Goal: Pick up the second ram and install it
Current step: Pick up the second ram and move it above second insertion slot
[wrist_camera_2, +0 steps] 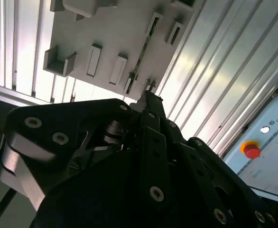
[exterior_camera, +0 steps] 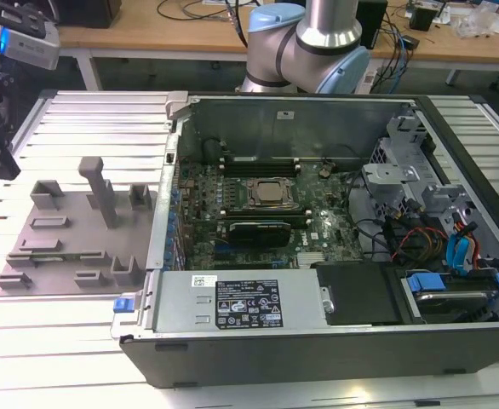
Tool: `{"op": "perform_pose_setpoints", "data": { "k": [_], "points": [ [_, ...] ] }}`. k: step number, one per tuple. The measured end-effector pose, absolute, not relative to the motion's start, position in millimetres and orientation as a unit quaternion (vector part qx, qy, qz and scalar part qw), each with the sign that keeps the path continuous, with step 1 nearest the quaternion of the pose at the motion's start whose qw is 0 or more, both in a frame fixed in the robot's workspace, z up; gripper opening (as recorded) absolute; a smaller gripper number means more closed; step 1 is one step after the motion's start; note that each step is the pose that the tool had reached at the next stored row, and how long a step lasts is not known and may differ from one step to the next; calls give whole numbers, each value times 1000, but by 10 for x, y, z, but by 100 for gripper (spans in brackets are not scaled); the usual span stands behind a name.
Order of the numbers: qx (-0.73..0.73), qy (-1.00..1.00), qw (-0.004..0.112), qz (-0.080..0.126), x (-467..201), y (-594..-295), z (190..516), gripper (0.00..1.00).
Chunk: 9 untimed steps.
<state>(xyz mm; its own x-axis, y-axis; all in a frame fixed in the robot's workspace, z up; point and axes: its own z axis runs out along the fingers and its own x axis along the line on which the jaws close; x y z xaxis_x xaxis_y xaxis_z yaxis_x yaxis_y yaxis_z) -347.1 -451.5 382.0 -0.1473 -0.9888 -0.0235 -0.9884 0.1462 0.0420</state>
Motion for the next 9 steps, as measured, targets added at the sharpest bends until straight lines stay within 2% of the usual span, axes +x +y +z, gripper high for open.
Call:
{"op": "perform_pose_setpoints", "data": {
  "k": [4,6,7,8,9],
  "points": [
    [651,-758,5,-24,-3472,-4515,3820,9],
    [651,-759,5,-24,-3471,-4515,3820,21],
    [650,-760,5,-24,-3471,-4515,3820,34],
    [650,-760,5,-24,-3471,-4515,3820,40],
    [649,-760,5,-24,-3471,-4515,3820,40]
  ]
}}
